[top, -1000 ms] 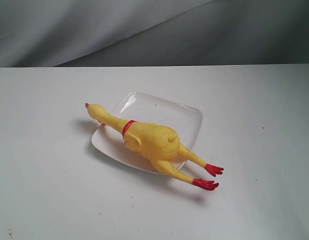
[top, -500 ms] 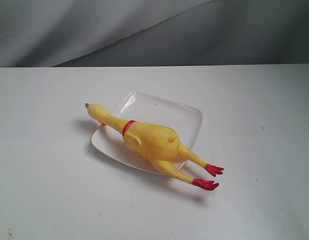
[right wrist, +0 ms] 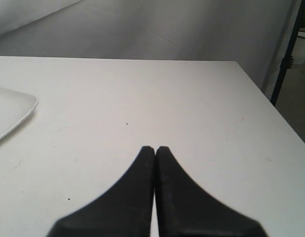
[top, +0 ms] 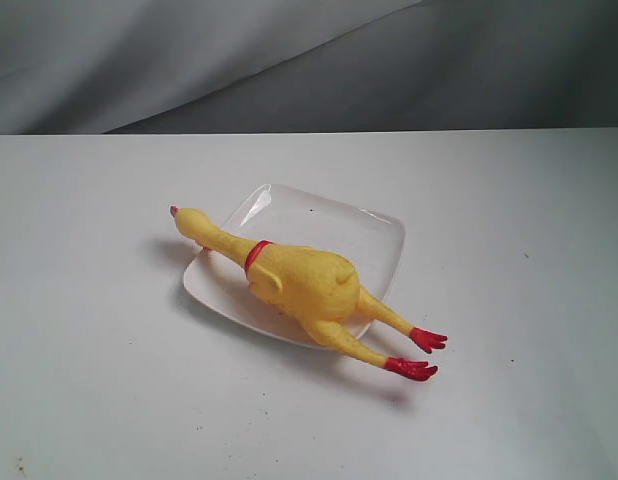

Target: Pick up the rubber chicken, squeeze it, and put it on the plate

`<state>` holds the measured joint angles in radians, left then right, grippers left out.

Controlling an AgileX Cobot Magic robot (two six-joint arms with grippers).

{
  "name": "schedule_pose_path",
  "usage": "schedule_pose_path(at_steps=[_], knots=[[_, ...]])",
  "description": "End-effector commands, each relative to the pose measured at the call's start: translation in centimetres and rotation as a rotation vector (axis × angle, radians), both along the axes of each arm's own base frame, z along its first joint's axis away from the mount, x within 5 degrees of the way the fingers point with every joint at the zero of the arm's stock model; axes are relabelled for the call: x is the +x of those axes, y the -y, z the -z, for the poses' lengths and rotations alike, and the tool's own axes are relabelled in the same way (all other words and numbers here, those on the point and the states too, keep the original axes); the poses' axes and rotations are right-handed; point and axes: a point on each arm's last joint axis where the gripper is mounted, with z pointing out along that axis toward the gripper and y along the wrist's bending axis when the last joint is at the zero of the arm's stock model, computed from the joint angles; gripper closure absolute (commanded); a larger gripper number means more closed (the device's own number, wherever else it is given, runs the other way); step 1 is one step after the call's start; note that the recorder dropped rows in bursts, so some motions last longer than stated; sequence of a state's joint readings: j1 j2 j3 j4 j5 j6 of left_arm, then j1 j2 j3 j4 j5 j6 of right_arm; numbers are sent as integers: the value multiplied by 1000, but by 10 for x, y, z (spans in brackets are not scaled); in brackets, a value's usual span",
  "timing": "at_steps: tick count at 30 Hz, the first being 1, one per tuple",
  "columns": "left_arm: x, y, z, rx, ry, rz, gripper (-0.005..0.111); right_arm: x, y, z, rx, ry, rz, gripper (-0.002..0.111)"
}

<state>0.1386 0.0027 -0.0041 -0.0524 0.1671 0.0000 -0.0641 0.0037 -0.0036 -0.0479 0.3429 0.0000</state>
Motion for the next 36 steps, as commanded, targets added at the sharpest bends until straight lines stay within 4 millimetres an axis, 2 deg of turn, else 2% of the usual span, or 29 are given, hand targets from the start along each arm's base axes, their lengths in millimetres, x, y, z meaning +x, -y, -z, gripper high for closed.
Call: schedule_pose_path(at_steps=[1, 36], knots=[[-1, 1, 9, -26, -84, 5, 107, 0, 0, 1, -2, 1, 6, 108], [-1, 1, 12, -30, -117, 7, 107, 0, 0, 1, -2, 1, 6, 108]])
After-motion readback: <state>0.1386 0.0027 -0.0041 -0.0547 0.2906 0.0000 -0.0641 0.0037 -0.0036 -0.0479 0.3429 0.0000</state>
